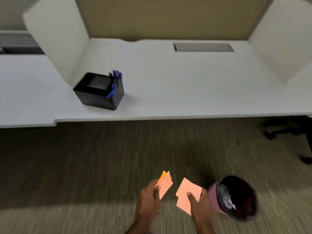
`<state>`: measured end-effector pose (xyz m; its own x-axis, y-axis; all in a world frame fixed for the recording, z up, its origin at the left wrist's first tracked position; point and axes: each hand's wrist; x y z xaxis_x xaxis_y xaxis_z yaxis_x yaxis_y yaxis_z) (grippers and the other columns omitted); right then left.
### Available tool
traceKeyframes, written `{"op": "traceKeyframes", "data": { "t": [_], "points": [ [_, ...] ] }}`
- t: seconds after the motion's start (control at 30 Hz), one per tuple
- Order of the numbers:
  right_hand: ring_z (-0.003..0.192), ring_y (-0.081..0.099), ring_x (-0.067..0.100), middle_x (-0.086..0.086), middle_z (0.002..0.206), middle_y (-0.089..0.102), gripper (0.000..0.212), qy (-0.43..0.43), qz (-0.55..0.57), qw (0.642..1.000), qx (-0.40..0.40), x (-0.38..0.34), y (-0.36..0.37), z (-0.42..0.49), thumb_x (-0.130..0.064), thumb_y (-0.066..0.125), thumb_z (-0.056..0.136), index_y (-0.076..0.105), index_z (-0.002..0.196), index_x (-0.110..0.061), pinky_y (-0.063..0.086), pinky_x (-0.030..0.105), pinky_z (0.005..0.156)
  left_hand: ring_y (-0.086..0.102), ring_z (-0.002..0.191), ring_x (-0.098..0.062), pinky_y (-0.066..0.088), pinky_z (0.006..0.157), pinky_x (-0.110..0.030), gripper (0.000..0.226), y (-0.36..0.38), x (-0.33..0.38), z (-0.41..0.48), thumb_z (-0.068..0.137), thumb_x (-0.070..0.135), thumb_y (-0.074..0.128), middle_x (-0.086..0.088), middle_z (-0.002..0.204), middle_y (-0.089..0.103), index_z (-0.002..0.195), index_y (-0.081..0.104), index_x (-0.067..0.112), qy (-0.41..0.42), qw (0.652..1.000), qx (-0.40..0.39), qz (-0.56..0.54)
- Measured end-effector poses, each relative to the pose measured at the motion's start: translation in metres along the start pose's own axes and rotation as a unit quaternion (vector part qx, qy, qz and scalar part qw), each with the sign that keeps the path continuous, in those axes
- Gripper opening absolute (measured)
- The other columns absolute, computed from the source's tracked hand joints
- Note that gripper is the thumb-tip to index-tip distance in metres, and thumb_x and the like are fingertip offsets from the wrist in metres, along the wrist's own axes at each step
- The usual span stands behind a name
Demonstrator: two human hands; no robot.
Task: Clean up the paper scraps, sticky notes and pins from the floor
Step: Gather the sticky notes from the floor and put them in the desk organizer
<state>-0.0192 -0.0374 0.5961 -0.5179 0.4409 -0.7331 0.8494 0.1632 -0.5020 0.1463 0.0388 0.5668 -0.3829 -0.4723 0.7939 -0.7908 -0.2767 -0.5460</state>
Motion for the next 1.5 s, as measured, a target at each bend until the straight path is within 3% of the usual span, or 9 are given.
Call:
{"op": "traceKeyframes", "data": {
  "t": [0.17, 0.3, 0.37, 0.47, 0.67, 0.9, 1.0, 1.33, 1.5],
  "points": [
    [0.088, 0.059, 0.027, 0.012, 0.101, 0.064, 0.02, -0.009, 0.006, 1.0, -0.012, -0.063, 0.015, -0.018, -0.013, 0.066, 0.093, 0.049, 0.104, -0.014, 0.043, 0.033, 0.073, 0.061, 0.085, -0.002, 0.046, 0.063, -0.016, 0.023, -0.057, 0.021, 0.009, 0.103, 0.029, 0.049, 0.007, 0.103, 0.069, 0.123, 0.06, 0.029, -0.01, 0.998, 0.058, 0.009],
    [0.092, 0.061, 0.024, 0.012, 0.111, 0.062, 0.026, -0.01, 0.01, 0.998, -0.055, -0.103, 0.022, -0.025, -0.012, 0.054, 0.1, 0.044, 0.124, -0.01, 0.045, 0.029, 0.064, 0.06, 0.079, -0.007, 0.039, 0.055, -0.014, 0.015, -0.096, 0.042, 0.021, 0.102, 0.03, 0.051, 0.009, 0.095, 0.063, 0.114, 0.057, 0.025, -0.005, 0.992, 0.125, 0.025],
    [0.09, 0.06, 0.02, 0.009, 0.109, 0.061, 0.026, -0.024, 0.012, 0.997, -0.078, -0.124, 0.021, -0.028, -0.012, 0.052, 0.101, 0.042, 0.125, -0.014, 0.044, 0.026, 0.06, 0.061, 0.079, -0.009, 0.046, 0.057, -0.02, 0.016, -0.114, 0.052, 0.026, 0.102, 0.031, 0.051, 0.004, 0.095, 0.066, 0.113, 0.057, 0.022, -0.005, 0.988, 0.155, 0.021],
    [0.095, 0.061, 0.02, 0.006, 0.112, 0.06, 0.026, -0.051, 0.028, 0.991, -0.117, -0.161, 0.016, -0.031, -0.013, 0.052, 0.101, 0.044, 0.124, -0.019, 0.052, 0.034, 0.073, 0.062, 0.08, -0.01, 0.056, 0.062, -0.032, 0.017, -0.134, 0.068, 0.03, 0.102, 0.032, 0.05, 0.001, 0.096, 0.065, 0.115, 0.056, 0.023, -0.01, 0.982, 0.191, 0.01],
    [0.109, 0.059, 0.022, 0.003, 0.119, 0.057, 0.032, -0.111, 0.08, 0.975, -0.175, -0.236, 0.004, -0.044, -0.012, 0.055, 0.099, 0.047, 0.129, -0.019, 0.052, 0.048, 0.099, 0.06, 0.084, -0.002, 0.058, 0.067, -0.022, 0.015, -0.184, 0.113, 0.032, 0.103, 0.028, 0.049, 0.012, 0.102, 0.058, 0.115, 0.058, 0.027, 0.049, 0.975, 0.209, 0.05],
    [0.108, 0.059, 0.02, -0.001, 0.117, 0.058, 0.022, -0.164, 0.11, 0.955, -0.223, -0.308, 0.032, -0.058, -0.017, 0.058, 0.099, 0.051, 0.12, -0.021, 0.052, 0.036, 0.092, 0.061, 0.089, -0.01, 0.059, 0.075, -0.032, 0.02, -0.258, 0.134, 0.058, 0.102, 0.031, 0.051, 0.005, 0.099, 0.062, 0.117, 0.063, 0.023, 0.049, 0.957, 0.286, 0.029],
    [0.107, 0.061, 0.02, 0.0, 0.119, 0.061, 0.018, -0.193, 0.106, 0.947, -0.233, -0.334, 0.057, -0.059, -0.018, 0.06, 0.098, 0.053, 0.114, -0.025, 0.054, 0.042, 0.096, 0.062, 0.088, -0.014, 0.059, 0.074, -0.036, 0.019, -0.285, 0.132, 0.076, 0.102, 0.032, 0.052, 0.004, 0.097, 0.063, 0.113, 0.064, 0.023, 0.029, 0.949, 0.313, 0.011],
    [0.104, 0.062, 0.018, -0.001, 0.117, 0.065, 0.027, -0.226, 0.079, 0.958, -0.158, -0.415, 0.143, -0.023, -0.016, 0.061, 0.097, 0.059, 0.123, -0.016, 0.051, 0.031, 0.085, 0.058, 0.1, -0.01, 0.044, 0.077, -0.024, 0.022, -0.399, 0.095, 0.198, 0.099, 0.028, 0.057, 0.008, 0.106, 0.066, 0.119, 0.066, 0.031, 0.122, 0.945, 0.259, 0.157],
    [0.102, 0.061, 0.018, 0.0, 0.117, 0.064, 0.024, -0.213, 0.06, 0.966, -0.131, -0.437, 0.183, -0.005, -0.016, 0.06, 0.097, 0.059, 0.121, -0.017, 0.044, 0.027, 0.078, 0.057, 0.105, -0.015, 0.054, 0.074, -0.033, 0.018, -0.434, 0.071, 0.254, 0.095, 0.016, 0.064, 0.003, 0.108, 0.067, 0.108, 0.074, 0.022, 0.193, 0.943, 0.191, 0.192]
  ]
}}
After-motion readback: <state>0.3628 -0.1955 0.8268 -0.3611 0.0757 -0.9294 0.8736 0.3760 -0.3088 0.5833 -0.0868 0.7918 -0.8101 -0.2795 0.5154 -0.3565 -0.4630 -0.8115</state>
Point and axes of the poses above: each hand's wrist, its own z-axis towards the middle knuckle, its own y-axis out of the palm, x = y × z
